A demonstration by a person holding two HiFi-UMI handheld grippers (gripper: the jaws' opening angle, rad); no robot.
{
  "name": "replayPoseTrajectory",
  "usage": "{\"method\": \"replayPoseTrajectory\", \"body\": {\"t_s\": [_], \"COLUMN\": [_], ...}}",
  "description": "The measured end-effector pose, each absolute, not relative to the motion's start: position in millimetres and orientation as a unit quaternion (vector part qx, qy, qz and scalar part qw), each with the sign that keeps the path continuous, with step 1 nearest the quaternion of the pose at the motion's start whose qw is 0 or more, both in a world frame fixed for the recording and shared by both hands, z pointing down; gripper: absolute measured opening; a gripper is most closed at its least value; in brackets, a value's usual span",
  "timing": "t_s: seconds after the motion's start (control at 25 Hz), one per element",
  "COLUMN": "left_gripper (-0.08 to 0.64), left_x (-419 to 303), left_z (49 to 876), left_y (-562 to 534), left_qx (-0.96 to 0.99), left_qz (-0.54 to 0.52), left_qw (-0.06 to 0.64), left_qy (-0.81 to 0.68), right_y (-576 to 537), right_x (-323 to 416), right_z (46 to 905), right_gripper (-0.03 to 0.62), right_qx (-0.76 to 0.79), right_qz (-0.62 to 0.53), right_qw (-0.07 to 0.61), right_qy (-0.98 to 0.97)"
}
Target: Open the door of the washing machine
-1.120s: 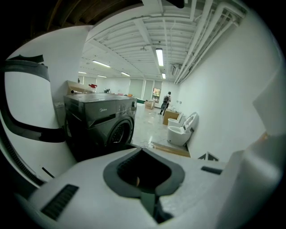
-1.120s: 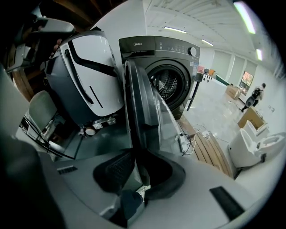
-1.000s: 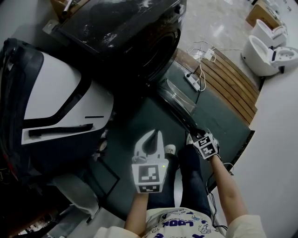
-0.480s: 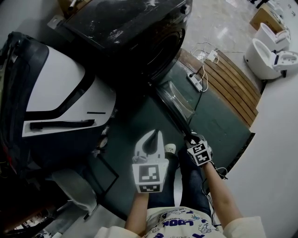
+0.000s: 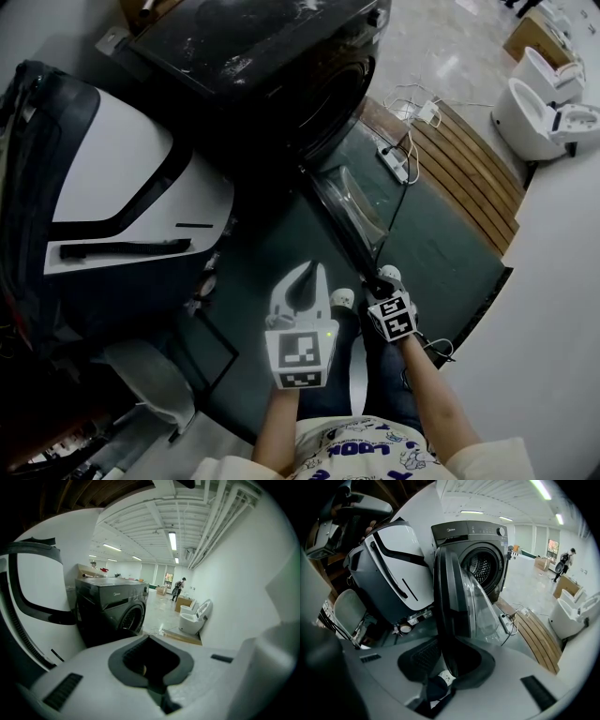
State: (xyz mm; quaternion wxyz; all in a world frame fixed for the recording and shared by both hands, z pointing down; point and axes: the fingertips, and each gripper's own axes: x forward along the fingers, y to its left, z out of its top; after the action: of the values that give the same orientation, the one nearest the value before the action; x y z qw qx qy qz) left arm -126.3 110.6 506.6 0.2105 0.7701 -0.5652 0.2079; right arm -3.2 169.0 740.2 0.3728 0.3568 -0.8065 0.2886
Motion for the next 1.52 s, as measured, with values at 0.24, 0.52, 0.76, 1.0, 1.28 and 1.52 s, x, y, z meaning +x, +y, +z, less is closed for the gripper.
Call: {"method": "replayPoseTrajectory", "body": {"t_s": [0.24, 0.52, 0.76, 1.0, 1.28, 1.52], "left_gripper": [0.000, 0.000, 0.000, 0.000, 0.002, 0.000], "left_x": [-132, -138, -142, -143, -142, -138], "left_z": [507, 509, 507, 500, 474, 433], "left_y": [110, 112, 110, 105, 91, 75], "left_qx": [0.766, 0.761, 0.758, 0.758, 0.757, 0.763], "left_qz": [0.203, 0.200, 0.199, 0.189, 0.163, 0.138], "left_qw": [0.214, 0.219, 0.220, 0.220, 0.214, 0.187], "left_qy": [-0.571, -0.577, -0.580, -0.585, -0.596, -0.604], "right_y": [173, 174, 168, 162, 133, 85], "right_x": [-7, -6, -5, 3, 10, 21], "right_z": [741, 742, 737, 717, 648, 556], "right_gripper": [0.092, 0.093, 0.105, 0.176, 0.176, 0.119], "right_qx": [0.367, 0.372, 0.389, 0.394, 0.412, 0.458], "right_qz": [0.299, 0.301, 0.310, 0.316, 0.273, 0.202], "right_qw": [0.367, 0.368, 0.355, 0.339, 0.299, 0.230], "right_qy": [-0.801, -0.798, -0.791, -0.793, -0.817, -0.835]}}
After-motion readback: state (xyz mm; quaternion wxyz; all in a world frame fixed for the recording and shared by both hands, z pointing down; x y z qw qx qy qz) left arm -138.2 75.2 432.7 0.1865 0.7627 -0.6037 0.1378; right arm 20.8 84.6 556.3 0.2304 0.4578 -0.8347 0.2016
